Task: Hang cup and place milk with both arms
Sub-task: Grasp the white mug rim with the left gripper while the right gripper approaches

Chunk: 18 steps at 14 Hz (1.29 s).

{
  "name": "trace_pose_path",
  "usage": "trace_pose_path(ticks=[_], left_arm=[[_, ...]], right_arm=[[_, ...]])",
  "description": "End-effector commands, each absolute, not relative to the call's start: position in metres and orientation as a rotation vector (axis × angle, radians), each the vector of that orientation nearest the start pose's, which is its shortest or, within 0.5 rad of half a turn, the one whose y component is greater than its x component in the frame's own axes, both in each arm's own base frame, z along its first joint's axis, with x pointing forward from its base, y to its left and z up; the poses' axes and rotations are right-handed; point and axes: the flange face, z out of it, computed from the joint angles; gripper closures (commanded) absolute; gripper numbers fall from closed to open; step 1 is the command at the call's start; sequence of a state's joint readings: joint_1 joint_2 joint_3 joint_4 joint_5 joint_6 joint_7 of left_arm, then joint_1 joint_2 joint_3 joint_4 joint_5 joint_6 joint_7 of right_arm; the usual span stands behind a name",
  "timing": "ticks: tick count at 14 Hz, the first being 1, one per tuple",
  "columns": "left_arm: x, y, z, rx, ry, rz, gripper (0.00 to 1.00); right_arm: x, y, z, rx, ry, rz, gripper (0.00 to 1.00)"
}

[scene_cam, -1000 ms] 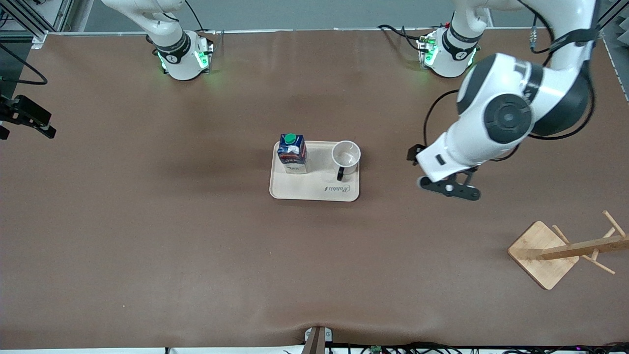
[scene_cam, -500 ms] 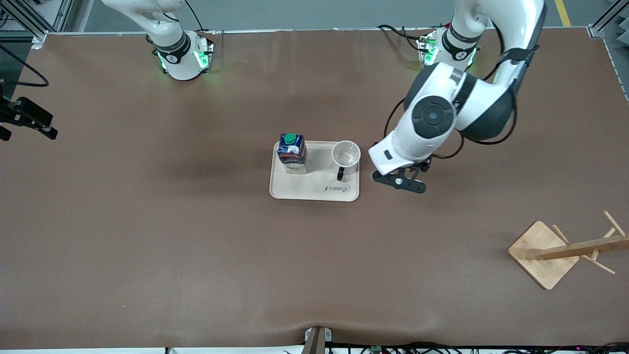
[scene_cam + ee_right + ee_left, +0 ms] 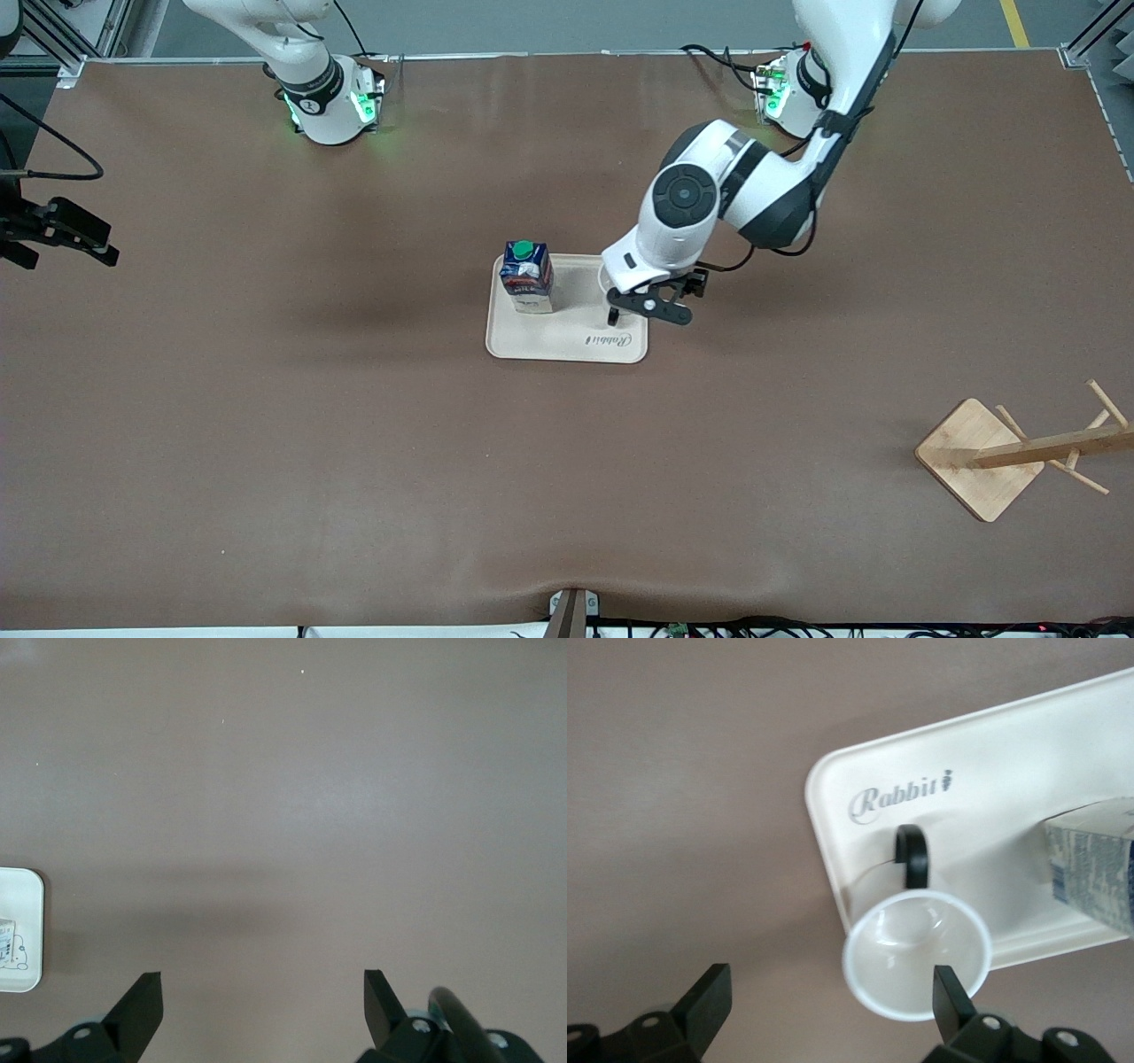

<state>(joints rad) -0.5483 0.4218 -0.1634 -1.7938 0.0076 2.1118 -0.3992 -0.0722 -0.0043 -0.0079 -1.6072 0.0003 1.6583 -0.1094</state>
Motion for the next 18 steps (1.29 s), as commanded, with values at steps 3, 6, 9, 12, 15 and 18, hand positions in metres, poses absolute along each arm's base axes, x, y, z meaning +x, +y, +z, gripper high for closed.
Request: trace_pose_path(ticks=[3, 6, 9, 12, 15, 18], left_arm=[[0.473, -0.423, 0.285, -3.092, 0.473, 0.192, 0.09], [0.470, -0.418, 0.270, -3.058, 0.522, 0.155, 0.17], [0.465, -0.413, 0.257, -3.054, 0.533, 0.157, 0.21], [0.469, -0.412, 0.242, -3.067, 0.531, 0.143, 0.40], [0.474, -0.411, 0.228, -3.056, 0.576, 0.108, 0.64], [0.479, -0.408, 0.228, -3.050, 0.601, 0.099, 0.99]], right_arm=[[0.569, -0.042, 0.609, -3.138, -0.079, -0.066, 0.00], [0.573, -0.030, 0.606, -3.125, -0.106, -0.070, 0.00], [0.575, -0.020, 0.600, -3.123, -0.130, -0.050, 0.00], [0.595, -0.020, 0.548, -3.111, -0.118, 0.106, 0.00], [0.601, -0.026, 0.540, -3.108, -0.099, 0.140, 0.00], [0.597, -0.028, 0.525, -3.094, -0.099, 0.260, 0.00]])
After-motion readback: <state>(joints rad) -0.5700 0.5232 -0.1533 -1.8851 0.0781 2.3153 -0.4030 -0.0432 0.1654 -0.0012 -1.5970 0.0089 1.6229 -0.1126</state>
